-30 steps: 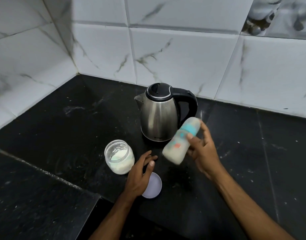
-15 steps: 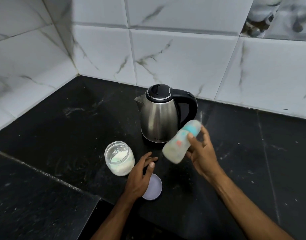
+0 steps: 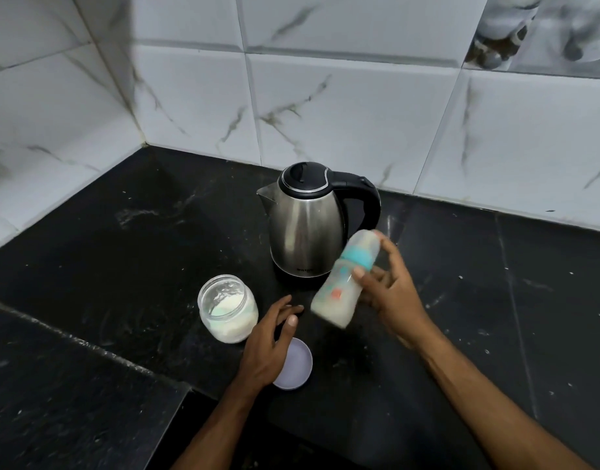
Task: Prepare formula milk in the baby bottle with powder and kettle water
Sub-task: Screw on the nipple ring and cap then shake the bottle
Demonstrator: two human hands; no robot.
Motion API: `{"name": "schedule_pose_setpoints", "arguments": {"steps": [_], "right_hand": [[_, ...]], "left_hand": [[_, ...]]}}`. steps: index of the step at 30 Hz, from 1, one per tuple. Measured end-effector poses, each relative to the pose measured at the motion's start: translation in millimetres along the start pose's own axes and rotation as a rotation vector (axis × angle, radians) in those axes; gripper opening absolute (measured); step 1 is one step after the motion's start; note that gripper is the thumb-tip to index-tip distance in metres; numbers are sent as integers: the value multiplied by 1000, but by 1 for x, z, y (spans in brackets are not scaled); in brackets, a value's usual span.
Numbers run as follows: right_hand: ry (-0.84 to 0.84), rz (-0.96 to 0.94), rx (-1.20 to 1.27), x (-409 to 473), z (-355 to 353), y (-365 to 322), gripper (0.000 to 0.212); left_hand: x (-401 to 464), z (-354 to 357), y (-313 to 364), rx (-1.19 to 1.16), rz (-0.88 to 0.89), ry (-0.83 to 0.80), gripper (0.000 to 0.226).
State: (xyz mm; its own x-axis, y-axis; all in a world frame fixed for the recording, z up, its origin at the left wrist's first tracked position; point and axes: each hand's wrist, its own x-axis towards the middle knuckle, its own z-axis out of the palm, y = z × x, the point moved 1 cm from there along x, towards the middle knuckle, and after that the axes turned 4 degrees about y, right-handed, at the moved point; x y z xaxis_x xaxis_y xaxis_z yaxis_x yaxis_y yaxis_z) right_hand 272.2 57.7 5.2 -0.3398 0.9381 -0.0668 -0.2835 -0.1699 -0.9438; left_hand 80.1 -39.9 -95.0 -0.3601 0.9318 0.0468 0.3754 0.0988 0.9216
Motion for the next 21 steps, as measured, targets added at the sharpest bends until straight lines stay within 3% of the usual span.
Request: {"name": "schedule_pose_setpoints", "arguments": {"steps": [3, 7, 8, 11, 13, 18, 21], "right_hand": [[112, -40, 167, 7, -7, -3, 75], [-182, 43, -182, -16, -2, 11, 74], [-181, 28, -178, -15, -3, 10, 74], [109, -31, 52, 1, -9, 0, 68], [182, -32, 142, 7, -14, 1, 69], [-170, 80, -217, -15, -11, 11, 80], [66, -11, 3, -2, -13, 0, 68]], "left_hand": [[0, 1, 2, 6, 1, 8, 64], [0, 0, 1, -1, -11, -1, 67], [0, 0, 1, -2, -7, 0, 67], [-1, 0, 4, -7, 0, -1, 66], [-2, 1, 4, -7, -1, 1, 67], [1, 0, 2, -9, 2, -2, 67], [1, 1, 4, -13, 6, -8, 66]]}}
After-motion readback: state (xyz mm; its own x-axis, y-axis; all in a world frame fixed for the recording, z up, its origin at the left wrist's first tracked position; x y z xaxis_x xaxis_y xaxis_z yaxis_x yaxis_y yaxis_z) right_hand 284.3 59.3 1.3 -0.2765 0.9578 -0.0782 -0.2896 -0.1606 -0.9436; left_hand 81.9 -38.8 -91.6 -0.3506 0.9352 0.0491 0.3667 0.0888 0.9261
